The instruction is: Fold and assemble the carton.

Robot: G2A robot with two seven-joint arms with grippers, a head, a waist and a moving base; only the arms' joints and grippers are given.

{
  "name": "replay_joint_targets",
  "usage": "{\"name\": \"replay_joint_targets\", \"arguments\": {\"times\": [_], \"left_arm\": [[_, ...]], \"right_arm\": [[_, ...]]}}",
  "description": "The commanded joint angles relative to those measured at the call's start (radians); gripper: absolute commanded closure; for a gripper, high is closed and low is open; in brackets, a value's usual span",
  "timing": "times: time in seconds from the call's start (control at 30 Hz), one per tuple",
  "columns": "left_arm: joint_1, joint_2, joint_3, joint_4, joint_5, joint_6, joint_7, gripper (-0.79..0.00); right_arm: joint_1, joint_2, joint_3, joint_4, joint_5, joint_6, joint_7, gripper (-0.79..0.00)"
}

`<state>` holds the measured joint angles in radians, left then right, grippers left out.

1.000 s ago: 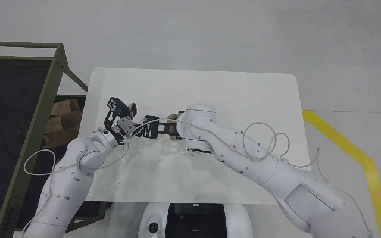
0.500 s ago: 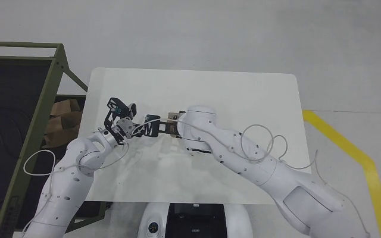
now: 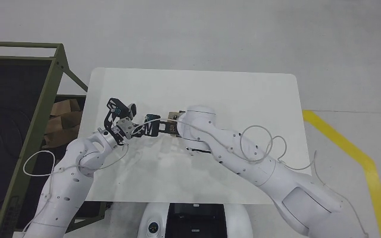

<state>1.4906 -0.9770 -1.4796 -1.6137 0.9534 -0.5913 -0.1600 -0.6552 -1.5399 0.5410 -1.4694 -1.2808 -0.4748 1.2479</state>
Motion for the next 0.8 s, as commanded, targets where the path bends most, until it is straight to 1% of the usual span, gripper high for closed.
{"name": "replay_joint_targets", "arguments": {"times": [0.0, 0.07, 0.23, 0.4, 0.6, 0.77], "left_arm": [[0.0, 0.0, -0.001, 0.0, 0.001, -0.001, -0.001, -0.785], [0.001, -0.001, 0.0, -0.001, 0.001, -0.001, -0.001, -0.785], [0.003, -0.001, 0.0, -0.005, 0.005, 0.0, -0.004, -0.785], [0.004, -0.002, 0.0, -0.009, 0.006, 0.0, -0.008, -0.785], [0.005, -0.003, 0.0, -0.012, 0.009, 0.001, -0.006, -0.785], [0.005, -0.004, -0.001, -0.012, 0.008, 0.003, -0.006, -0.785]], "right_arm": [[-0.002, -0.001, 0.001, 0.0, -0.002, -0.001, 0.001, -0.12], [-0.005, -0.002, 0.003, -0.003, -0.005, -0.002, 0.002, -0.095], [-0.014, -0.002, 0.009, -0.012, -0.014, -0.006, 0.004, -0.065], [-0.026, 0.0, 0.017, -0.024, -0.026, -0.014, 0.002, 0.0], [-0.043, 0.004, 0.028, -0.042, -0.037, -0.027, 0.002, 0.0], [-0.062, 0.011, 0.04, -0.067, -0.042, -0.062, -0.006, 0.0]]}}
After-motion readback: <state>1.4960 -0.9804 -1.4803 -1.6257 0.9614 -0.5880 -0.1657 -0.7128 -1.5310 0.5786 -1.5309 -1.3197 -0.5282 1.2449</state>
